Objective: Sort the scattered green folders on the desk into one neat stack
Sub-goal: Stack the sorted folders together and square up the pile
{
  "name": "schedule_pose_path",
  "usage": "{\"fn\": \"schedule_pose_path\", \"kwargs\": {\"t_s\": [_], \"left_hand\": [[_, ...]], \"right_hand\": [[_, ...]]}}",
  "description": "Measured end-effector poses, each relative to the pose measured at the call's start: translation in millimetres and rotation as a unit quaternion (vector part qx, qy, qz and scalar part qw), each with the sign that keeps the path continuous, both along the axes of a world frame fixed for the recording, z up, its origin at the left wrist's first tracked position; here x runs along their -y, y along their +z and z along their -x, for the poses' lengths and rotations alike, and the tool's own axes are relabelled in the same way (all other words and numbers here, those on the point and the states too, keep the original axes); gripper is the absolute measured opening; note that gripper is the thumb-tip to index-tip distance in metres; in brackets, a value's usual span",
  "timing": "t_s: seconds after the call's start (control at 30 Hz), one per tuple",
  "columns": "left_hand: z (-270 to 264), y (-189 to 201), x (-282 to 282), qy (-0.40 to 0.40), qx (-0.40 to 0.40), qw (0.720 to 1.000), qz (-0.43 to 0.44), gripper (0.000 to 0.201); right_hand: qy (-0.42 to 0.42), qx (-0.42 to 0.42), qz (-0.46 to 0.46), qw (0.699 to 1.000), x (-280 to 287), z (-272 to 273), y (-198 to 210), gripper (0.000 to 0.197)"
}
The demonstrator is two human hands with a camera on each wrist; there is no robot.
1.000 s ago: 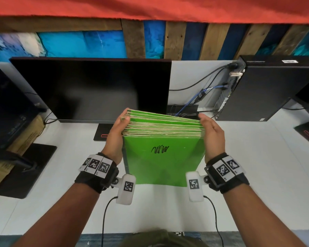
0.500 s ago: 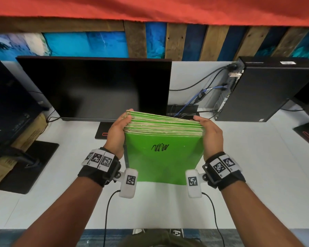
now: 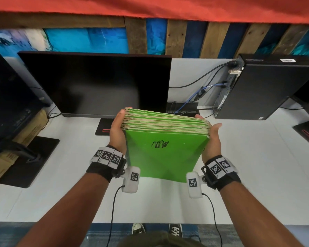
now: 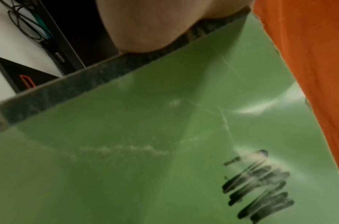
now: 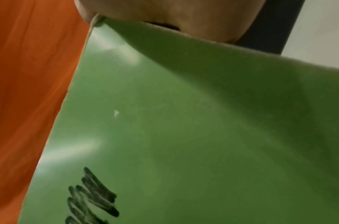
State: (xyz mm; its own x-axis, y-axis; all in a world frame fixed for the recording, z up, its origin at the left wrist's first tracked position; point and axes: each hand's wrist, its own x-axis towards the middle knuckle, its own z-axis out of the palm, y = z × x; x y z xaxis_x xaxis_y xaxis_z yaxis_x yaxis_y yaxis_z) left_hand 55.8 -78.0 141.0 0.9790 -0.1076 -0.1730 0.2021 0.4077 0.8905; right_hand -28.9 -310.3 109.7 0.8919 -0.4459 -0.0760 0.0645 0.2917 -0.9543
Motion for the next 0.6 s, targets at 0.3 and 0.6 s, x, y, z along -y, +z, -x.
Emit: {"fn": "schedule_pose_path", "kwargs": {"t_s": [0.3, 0.6], "left_hand": [[7.2, -19.8, -0.8, 0.038, -0.047, 0.998, -0.005, 0.054], [8.3, -34.2, 6.3, 0.103, -0.061, 0.992, -0.050, 0.073]], "right_hand": [[0.010, 0.043, 0.090, 0.995, 1.8, 9.4, -12.2, 0.085], [0.048, -0.047, 0.207, 0.976, 8.3, 21.4, -58.9, 0.115]]}}
